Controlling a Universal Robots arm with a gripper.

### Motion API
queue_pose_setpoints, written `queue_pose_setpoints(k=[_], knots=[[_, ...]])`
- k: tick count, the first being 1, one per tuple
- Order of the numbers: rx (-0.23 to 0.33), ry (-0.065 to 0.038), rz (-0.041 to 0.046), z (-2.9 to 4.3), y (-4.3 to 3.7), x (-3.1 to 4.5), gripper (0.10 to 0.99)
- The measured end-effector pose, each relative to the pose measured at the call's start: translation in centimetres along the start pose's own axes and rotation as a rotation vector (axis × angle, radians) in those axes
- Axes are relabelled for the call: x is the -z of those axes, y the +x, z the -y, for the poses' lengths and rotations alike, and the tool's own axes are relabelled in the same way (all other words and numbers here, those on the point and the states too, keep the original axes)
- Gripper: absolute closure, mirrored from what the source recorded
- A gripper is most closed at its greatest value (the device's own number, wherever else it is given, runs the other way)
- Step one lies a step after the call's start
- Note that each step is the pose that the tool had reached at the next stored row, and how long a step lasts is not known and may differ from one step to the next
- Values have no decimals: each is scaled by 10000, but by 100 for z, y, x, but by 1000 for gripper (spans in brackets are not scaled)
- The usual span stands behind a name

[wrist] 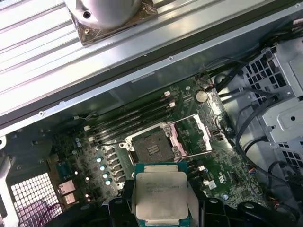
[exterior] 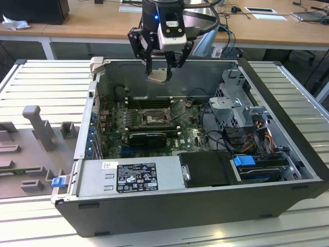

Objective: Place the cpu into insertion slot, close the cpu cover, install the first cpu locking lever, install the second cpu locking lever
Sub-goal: 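Place the cpu into insertion slot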

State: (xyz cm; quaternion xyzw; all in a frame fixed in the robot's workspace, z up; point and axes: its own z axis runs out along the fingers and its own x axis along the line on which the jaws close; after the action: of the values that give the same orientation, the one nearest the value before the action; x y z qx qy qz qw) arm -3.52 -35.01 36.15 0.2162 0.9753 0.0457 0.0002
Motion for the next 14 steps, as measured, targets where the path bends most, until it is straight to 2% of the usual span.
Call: queue_pose_setpoints(k=[1,11,14], knots=[[-291,-6,26,0,0,-5,557],[-1936,-38,174,4,-1,-44,557],[-2791,-54,251,6,-1,-67,557]])
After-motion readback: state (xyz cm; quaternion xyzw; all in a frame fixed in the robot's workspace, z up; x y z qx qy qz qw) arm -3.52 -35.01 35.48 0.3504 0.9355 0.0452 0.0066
